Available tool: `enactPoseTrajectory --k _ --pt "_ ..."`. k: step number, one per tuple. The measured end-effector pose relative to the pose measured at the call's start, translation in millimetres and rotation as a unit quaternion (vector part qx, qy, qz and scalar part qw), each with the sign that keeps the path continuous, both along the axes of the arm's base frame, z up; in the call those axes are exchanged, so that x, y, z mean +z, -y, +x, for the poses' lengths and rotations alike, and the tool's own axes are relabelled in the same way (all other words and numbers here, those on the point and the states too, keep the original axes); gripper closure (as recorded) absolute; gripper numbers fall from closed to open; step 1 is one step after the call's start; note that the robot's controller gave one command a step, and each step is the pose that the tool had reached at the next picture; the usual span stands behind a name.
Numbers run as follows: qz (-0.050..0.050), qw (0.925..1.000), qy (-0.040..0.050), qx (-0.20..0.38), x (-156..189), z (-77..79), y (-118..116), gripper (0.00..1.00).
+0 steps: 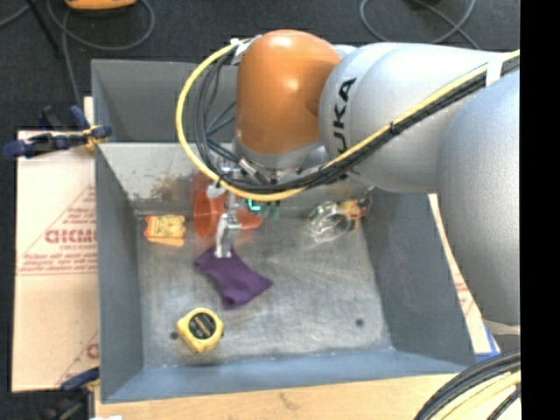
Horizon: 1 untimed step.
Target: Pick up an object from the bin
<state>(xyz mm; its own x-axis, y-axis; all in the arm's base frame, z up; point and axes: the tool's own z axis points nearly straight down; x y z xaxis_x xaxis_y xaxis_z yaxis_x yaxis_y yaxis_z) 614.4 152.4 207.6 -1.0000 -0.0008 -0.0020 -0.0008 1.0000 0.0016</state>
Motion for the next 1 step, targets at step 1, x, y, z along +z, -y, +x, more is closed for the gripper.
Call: enactPoseTrajectory --k 1 --pt "-0.001 0.9996 0.0036 0.028 -35.8 -3.8 -6.7 0.00"
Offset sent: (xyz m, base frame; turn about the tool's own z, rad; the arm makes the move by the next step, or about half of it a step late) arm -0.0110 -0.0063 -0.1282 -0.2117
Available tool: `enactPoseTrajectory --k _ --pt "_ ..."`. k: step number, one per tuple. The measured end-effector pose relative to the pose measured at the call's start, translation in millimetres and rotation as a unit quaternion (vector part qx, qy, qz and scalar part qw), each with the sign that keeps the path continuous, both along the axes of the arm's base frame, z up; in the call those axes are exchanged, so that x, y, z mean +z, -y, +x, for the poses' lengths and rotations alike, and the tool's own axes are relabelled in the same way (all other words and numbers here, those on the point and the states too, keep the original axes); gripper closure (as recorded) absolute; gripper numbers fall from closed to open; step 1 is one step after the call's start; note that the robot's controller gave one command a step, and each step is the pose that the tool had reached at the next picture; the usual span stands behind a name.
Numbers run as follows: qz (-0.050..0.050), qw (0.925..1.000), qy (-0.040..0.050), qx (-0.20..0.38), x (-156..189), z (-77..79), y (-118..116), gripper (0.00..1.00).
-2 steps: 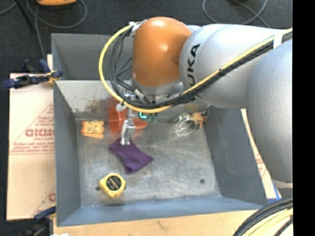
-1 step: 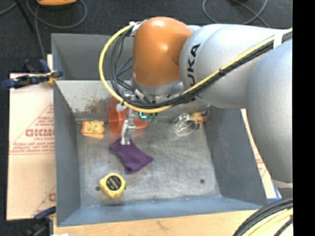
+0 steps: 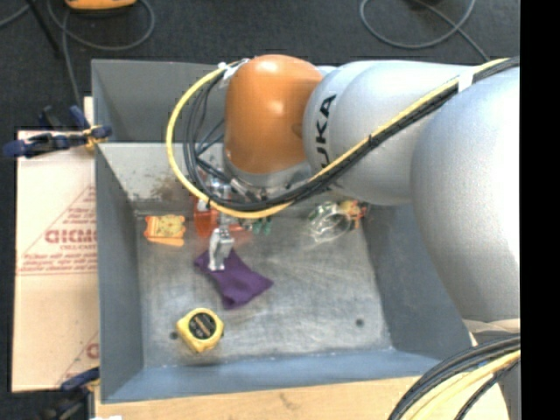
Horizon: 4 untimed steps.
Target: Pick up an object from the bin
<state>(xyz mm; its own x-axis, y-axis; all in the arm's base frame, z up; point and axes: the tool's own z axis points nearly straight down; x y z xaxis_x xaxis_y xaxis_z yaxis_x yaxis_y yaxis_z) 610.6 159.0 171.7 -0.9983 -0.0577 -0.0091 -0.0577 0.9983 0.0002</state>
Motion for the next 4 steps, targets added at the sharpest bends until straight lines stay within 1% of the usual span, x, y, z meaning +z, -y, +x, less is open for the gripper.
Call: enactPoseTrajectory --k 1,2,3,4 --pt "0.000 0.9985 -0.0004 0.055 -59.2 -3.3 5.8 0.00" --pt "0.001 0.9960 -0.0020 0.090 -81.4 -4.1 7.7 1.00" --pt "0.001 0.9960 -0.0020 0.089 -81.5 -4.1 7.7 1.00" --pt "-0.002 0.9933 -0.0058 0.115 -30.7 -6.8 -6.1 1.00"
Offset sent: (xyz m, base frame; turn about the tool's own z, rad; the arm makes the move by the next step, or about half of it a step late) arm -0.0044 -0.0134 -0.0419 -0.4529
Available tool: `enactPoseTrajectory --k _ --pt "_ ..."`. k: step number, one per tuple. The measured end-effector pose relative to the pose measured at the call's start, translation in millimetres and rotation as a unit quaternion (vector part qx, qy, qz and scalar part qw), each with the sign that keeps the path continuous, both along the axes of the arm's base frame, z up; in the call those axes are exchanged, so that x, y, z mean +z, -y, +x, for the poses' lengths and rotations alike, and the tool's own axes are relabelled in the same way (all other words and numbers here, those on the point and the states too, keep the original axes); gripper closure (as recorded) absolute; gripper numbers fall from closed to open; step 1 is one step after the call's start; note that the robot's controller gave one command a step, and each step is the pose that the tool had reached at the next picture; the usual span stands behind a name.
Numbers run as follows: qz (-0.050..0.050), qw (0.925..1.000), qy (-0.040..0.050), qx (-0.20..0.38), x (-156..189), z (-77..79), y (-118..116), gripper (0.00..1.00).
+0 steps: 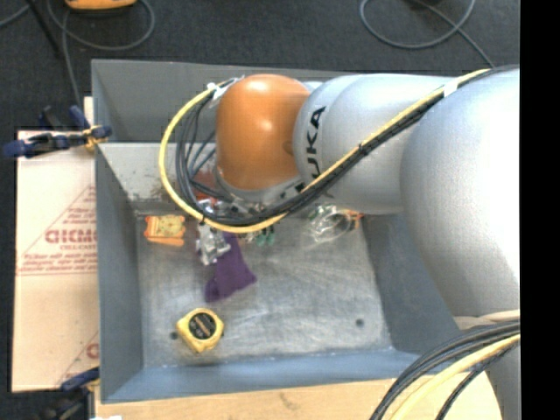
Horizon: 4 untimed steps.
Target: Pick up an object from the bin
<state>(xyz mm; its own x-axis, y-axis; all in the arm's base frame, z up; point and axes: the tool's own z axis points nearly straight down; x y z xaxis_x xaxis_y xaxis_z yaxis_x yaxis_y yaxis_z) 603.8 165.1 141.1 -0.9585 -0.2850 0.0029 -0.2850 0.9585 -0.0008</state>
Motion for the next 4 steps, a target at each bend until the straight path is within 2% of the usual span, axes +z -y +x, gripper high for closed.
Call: enactPoseTrajectory --k 1,2,3,4 --pt "0.001 0.9995 -0.0010 -0.031 56.6 -37.3 -0.2 1.00" --pt "0.003 0.9996 0.0102 -0.027 39.9 -19.9 -17.6 1.00" --pt "-0.001 0.9999 -0.0053 -0.014 44.9 -40.1 -3.2 1.00" --pt "0.002 0.9997 0.0093 0.024 69.5 -35.5 1.8 1.00"
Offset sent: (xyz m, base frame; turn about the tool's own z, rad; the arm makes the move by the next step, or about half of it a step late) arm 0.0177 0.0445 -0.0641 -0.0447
